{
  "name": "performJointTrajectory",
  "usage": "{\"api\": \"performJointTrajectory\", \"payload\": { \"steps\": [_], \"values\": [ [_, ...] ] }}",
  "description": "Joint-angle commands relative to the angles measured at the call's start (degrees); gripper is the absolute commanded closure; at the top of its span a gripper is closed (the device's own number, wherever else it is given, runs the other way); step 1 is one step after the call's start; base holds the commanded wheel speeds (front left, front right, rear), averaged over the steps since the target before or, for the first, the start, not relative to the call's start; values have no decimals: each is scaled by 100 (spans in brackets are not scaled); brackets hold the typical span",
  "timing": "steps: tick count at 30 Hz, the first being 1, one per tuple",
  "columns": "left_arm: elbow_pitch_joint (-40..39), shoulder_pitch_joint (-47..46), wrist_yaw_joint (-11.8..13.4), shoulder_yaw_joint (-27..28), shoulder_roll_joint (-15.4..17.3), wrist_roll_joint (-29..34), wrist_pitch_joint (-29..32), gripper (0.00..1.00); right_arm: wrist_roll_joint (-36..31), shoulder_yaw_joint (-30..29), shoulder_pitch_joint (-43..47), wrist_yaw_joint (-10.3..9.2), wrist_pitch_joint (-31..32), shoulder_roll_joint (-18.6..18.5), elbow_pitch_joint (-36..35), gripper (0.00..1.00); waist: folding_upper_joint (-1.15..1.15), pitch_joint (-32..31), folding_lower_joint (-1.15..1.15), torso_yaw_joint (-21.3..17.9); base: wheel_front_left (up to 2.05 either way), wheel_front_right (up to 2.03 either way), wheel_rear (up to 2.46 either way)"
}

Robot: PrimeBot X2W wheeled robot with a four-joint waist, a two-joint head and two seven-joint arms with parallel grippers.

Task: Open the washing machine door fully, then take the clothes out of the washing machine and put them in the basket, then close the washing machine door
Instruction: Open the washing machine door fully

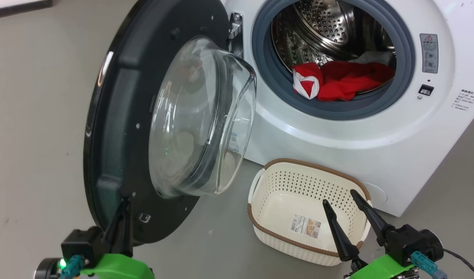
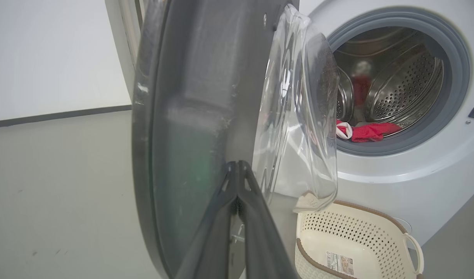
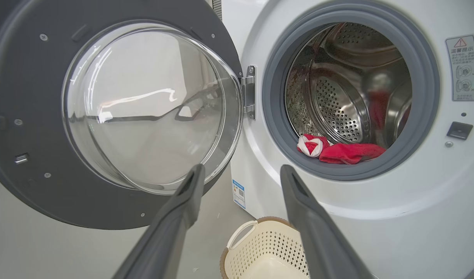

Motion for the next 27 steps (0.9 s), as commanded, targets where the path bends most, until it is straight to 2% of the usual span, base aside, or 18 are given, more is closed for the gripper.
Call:
{"api": "performJointTrajectory", "payload": {
  "steps": [1, 27],
  "values": [
    [-72, -337, 39, 306, 164, -35, -49, 100, -37, 135, -124, 28, -68, -11, -122, 0, 0, 35, 0, -2, 0, 0, 0],
    [859, -1035, 137, 874, 447, -364, -424, 100, -312, 88, -302, 28, 13, -11, -139, 0, 0, 403, 0, -49, 0, 0, 0]
  ]
}}
